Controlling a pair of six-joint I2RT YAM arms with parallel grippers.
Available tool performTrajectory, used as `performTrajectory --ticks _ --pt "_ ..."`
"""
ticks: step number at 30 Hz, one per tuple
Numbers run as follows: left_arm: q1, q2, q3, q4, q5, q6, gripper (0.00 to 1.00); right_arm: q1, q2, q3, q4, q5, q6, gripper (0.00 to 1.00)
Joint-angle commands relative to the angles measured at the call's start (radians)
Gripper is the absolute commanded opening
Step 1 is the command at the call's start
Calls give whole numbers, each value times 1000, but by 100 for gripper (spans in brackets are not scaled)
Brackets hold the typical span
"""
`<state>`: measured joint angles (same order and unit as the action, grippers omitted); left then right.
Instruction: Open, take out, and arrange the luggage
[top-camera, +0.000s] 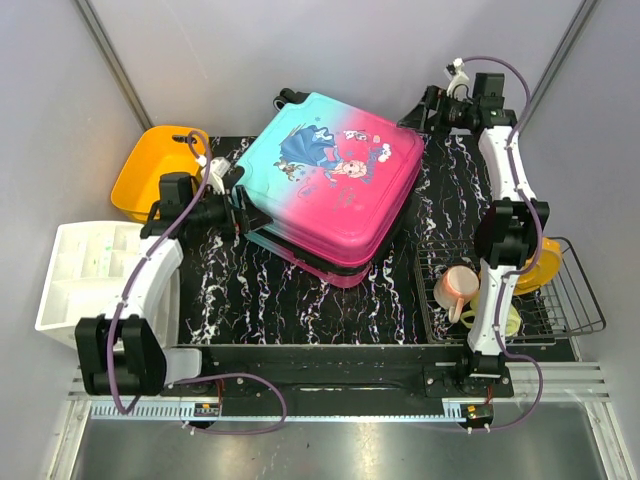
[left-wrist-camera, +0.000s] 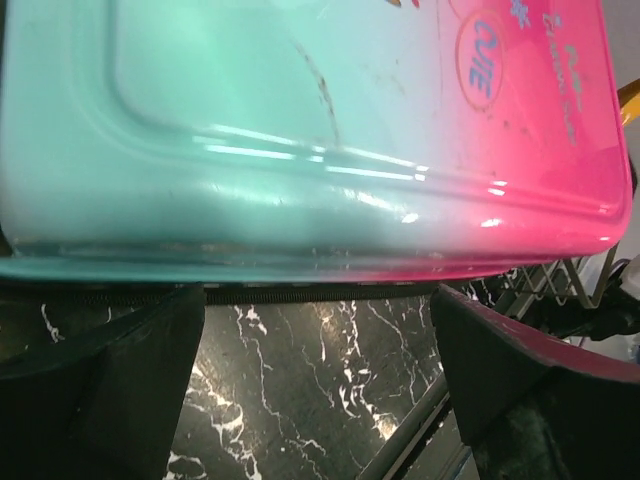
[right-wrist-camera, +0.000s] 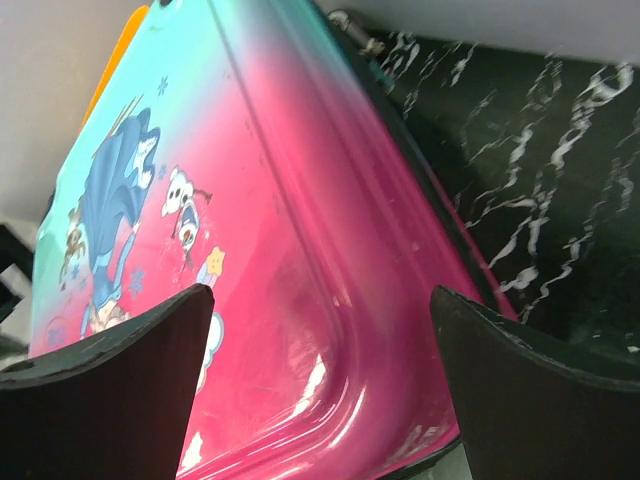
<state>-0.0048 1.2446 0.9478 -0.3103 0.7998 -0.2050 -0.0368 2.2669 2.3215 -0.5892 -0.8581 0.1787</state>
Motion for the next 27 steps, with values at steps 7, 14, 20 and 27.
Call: performTrajectory --ticks 7,14,20,27 --pt "3 220 184 200 67 -122 98 92 -206 -416 81 -183 62 94" --pt "3 447 413 182 39 -85 94 91 -498 -814 51 -205 30 90" --pt "3 648 655 201 1 -105 93 167 -753 -1092 42 -210 28 89" --pt "42 682 842 59 -22 -44 94 195 -879 -1078 -21 -116 -23 95"
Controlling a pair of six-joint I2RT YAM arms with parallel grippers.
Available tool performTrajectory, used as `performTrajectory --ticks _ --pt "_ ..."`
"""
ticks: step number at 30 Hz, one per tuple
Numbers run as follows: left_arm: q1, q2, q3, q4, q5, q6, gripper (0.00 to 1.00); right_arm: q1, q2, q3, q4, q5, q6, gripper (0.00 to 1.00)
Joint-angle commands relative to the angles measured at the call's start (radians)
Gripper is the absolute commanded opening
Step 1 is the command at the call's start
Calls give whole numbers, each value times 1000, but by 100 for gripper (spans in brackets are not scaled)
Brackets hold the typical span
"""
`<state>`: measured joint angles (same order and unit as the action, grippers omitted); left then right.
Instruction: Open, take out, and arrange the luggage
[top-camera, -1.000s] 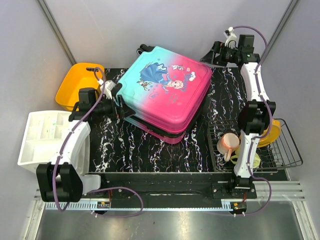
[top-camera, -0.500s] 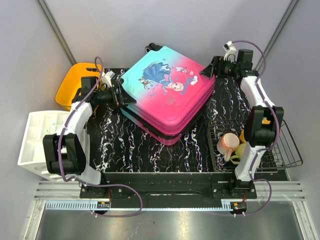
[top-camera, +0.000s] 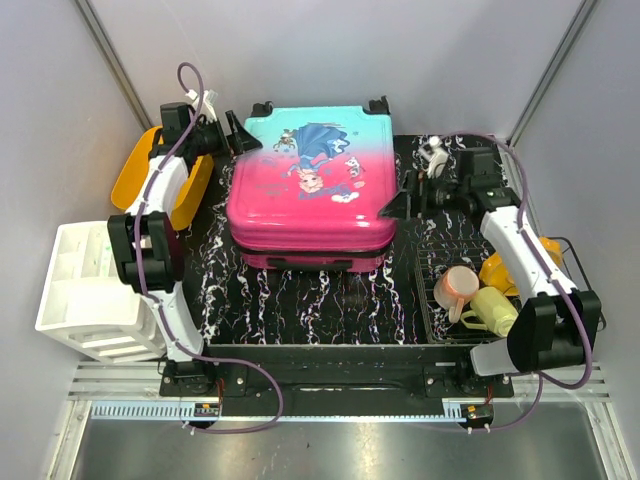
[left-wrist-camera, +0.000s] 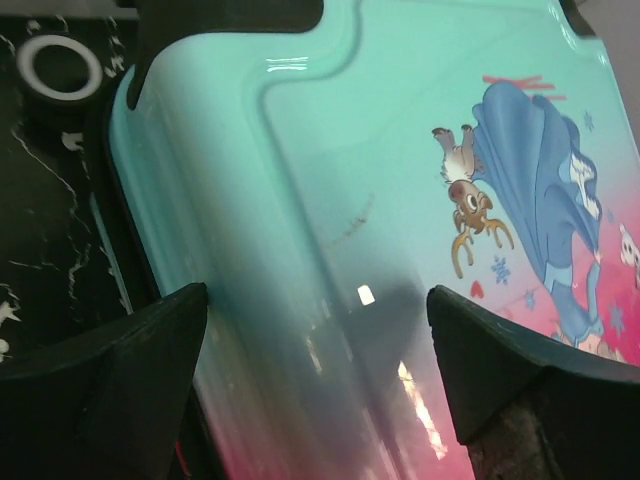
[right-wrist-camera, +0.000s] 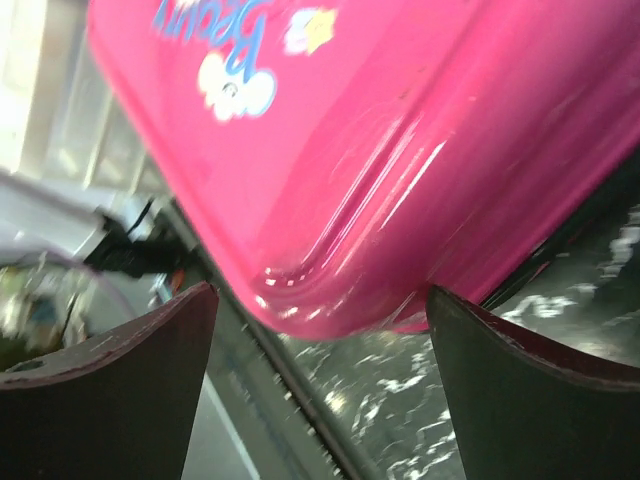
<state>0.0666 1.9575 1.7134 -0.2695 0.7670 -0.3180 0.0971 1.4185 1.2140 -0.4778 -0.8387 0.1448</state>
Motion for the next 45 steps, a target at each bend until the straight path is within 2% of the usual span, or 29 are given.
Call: performTrajectory --ticks 1,6,10,15,21,27,30,31,36,39,41,45 --pt "-30 -43 65 -2 23 76 94 49 -33 38 -143 -116 4 96" --pt "-14 -219 -122 -14 25 141 97 18 -18 84 -133 -70 -4 99" --pt "-4 -296 -155 -77 9 229 99 18 2 84 -79 -45 -14 99" --pt "18 -272 -93 -276 -12 263 99 19 69 105 -7 -74 5 99" --pt "19 -194 -117 -286 123 244 99 30 97 65 120 -152 117 99" --pt "-19 -20 -6 -293 281 195 97 93 42 -47 173 -181 142 94" --pt "-62 37 57 -292 299 209 94 125 5 -86 165 -183 131 90" --pt "-111 61 72 -290 295 215 93 145 -4 -109 163 -181 127 89" --pt "-198 156 219 -286 258 227 88 229 -72 -174 145 -157 79 83" --pt "-235 207 262 -209 217 195 86 277 -73 -189 101 -151 23 77" --pt "-238 219 291 -113 167 151 89 326 -64 -169 67 -123 -40 78" --pt "-223 235 425 -73 65 129 97 365 -69 -136 106 -60 -59 83"
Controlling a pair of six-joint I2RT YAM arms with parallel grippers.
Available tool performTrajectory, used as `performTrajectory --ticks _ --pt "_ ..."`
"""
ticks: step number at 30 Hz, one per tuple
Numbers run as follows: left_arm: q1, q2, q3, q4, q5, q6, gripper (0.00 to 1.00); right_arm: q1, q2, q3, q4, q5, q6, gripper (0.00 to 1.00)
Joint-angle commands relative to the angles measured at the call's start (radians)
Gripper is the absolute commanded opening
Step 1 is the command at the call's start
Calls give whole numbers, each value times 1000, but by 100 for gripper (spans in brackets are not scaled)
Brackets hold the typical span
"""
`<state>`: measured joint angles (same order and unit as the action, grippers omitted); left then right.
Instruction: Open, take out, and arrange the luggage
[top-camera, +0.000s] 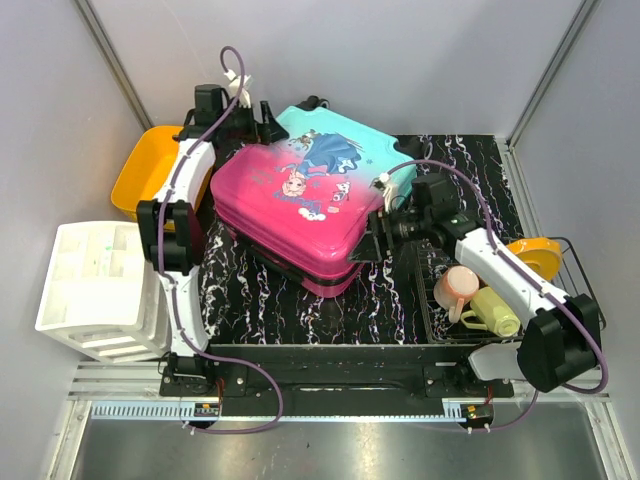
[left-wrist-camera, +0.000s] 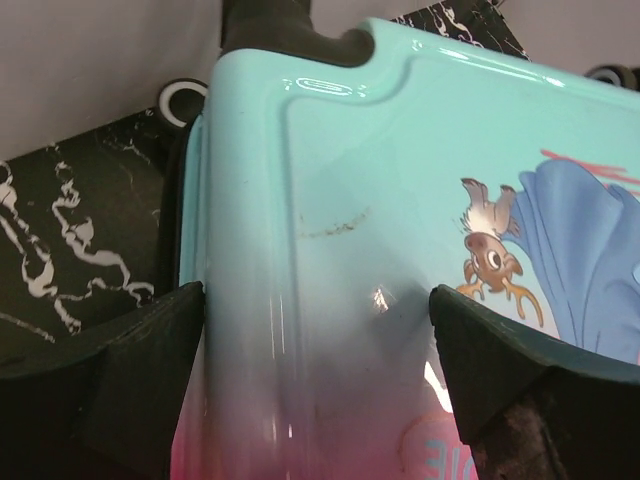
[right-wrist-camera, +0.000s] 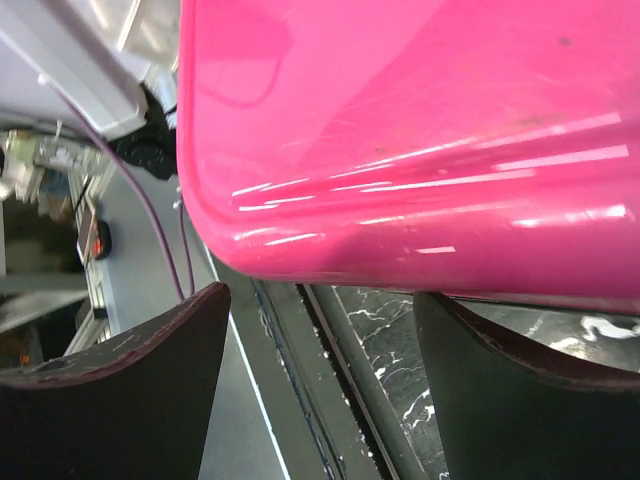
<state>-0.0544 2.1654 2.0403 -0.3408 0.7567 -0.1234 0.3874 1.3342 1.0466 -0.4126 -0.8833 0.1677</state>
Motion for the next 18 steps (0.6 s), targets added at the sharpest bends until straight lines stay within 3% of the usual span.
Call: performTrajectory --ticks 1,6,11,15,18 --pt "-87 19 145 0 38 -67 99 74 14 41 61 1 -76 84" --pt "-10 -90 152 11 -22 -90 99 74 13 70 141 115 -77 84" --pt "65 -370 -113 -36 -52 -93 99 84 37 49 256 173 -13 83" --pt "79 -623 -334 -122 -193 -24 99 111 65 49 394 225 35 83" --pt "90 -787 -530 -69 -249 -62 99 143 106 82 480 256 32 84"
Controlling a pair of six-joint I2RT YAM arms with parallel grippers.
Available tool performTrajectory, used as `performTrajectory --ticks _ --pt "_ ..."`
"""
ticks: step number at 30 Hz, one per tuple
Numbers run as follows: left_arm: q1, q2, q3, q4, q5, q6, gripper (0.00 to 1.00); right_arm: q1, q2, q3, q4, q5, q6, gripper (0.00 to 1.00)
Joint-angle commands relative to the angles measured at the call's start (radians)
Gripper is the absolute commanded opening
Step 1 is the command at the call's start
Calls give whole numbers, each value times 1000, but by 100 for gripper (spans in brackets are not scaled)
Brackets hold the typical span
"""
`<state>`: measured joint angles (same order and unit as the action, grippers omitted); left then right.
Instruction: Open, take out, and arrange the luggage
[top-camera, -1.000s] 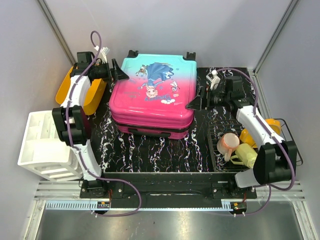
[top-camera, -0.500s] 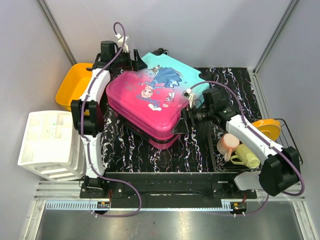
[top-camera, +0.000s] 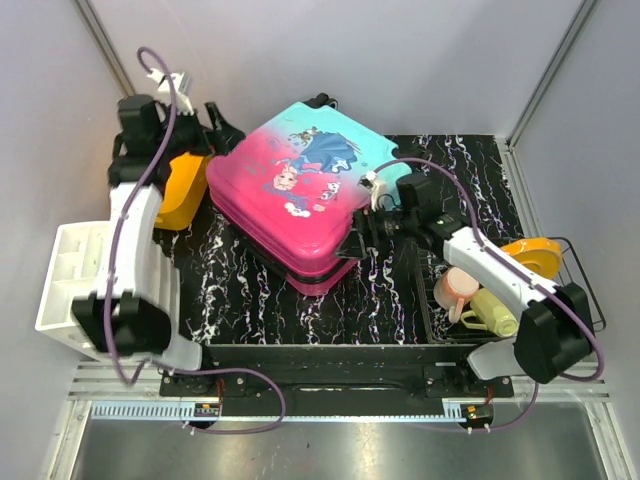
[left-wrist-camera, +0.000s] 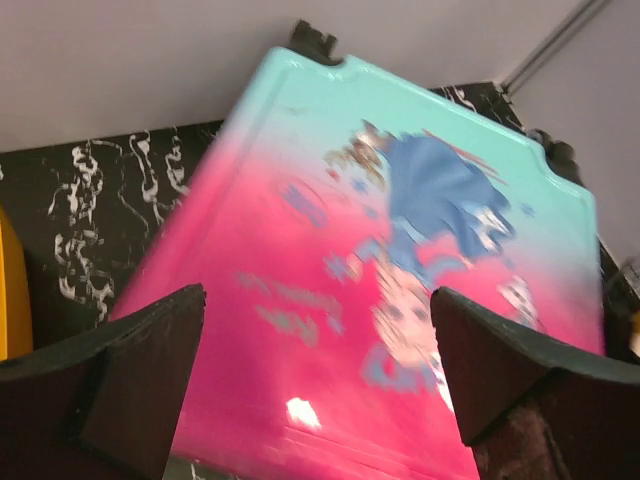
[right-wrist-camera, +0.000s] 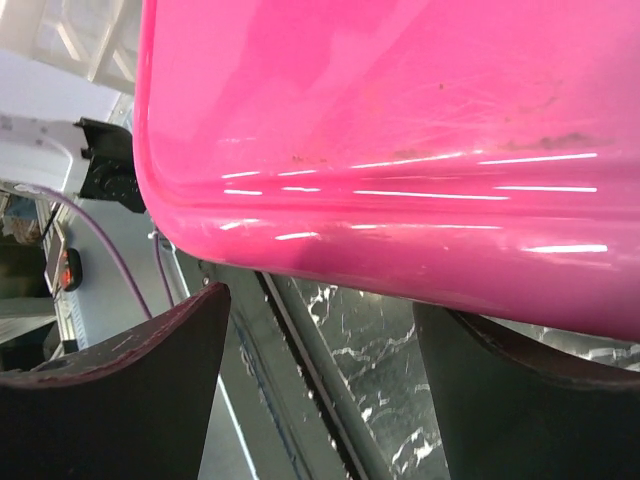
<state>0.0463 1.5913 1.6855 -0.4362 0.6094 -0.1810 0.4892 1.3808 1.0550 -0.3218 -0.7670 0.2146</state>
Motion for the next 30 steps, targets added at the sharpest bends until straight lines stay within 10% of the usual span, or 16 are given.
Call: performTrajectory --ticks 1,16,30 --pt "-7 -252 -267 74 -126 -33 99 45 73 88 398 147 -12 85" --pt "29 -548 -598 8 -43 -129 98 -142 -266 -13 98 310 -248 100" --pt "41 -539 -641 11 -135 -253 91 -274 -152 -245 277 291 -454 71"
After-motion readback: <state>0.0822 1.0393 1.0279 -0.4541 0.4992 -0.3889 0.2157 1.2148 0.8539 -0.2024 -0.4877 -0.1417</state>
